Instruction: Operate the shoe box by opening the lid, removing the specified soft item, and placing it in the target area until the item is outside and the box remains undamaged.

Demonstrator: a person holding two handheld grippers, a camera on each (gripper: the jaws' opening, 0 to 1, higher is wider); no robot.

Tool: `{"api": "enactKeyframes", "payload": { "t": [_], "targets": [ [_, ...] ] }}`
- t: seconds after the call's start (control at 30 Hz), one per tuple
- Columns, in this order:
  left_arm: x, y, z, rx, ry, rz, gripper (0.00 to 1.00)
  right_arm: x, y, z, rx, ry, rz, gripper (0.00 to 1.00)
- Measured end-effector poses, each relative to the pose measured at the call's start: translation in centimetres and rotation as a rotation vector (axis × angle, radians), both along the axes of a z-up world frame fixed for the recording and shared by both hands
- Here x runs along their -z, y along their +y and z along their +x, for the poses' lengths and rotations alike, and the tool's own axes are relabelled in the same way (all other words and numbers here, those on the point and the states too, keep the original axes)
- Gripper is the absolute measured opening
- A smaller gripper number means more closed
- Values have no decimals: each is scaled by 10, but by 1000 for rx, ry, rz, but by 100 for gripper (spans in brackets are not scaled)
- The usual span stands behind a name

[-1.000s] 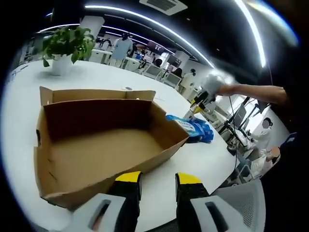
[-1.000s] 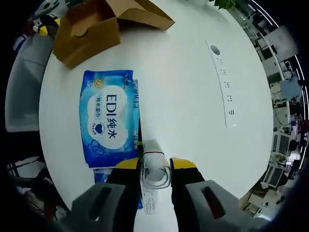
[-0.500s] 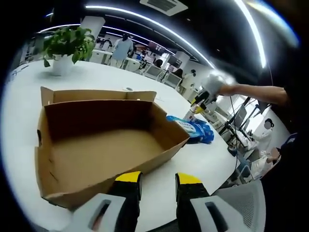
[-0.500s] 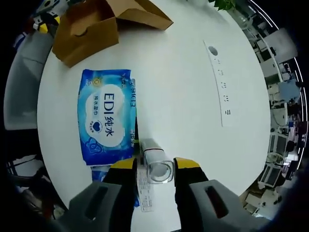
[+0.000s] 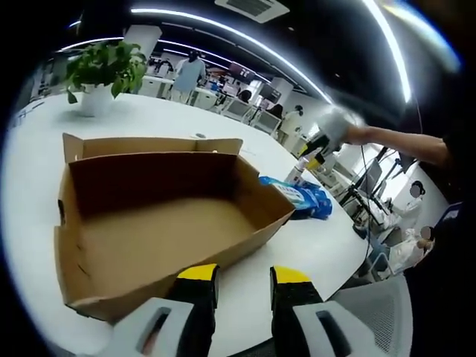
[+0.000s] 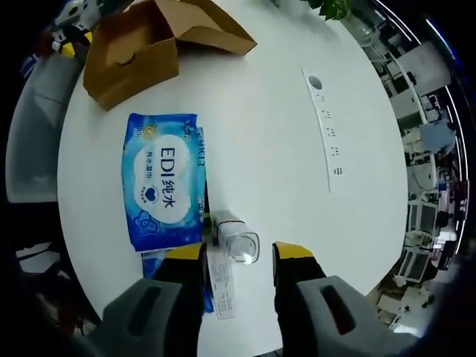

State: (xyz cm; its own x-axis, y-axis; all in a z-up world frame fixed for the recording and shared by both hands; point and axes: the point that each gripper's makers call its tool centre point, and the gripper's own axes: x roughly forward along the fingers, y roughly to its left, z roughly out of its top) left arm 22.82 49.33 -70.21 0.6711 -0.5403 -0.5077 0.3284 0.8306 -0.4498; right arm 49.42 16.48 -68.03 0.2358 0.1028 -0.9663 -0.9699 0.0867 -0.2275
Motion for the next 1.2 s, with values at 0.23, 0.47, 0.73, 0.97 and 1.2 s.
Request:
{"api": "enactKeyframes", "payload": {
  "t": [0.23, 0.47, 0.73, 0.97, 1.2],
  "targets": [
    [0, 0, 0, -4, 3, -1, 27, -23, -6, -12, 33, -52, 27, 35],
    [1, -5, -3, 26, 13, 3, 27, -35, -17, -27, 102, -89, 82, 36],
    [5, -14, -9, 68, 39, 8, 26, -48, -38, -45, 277, -129, 217, 36],
    [1, -15, -12, 77, 49, 15, 26, -46, -44, -74, 460, -132, 418, 37],
    [-8, -13, -20, 66, 55, 6, 26, -30, -22, -118, 507, -104, 569, 38]
  ]
}}
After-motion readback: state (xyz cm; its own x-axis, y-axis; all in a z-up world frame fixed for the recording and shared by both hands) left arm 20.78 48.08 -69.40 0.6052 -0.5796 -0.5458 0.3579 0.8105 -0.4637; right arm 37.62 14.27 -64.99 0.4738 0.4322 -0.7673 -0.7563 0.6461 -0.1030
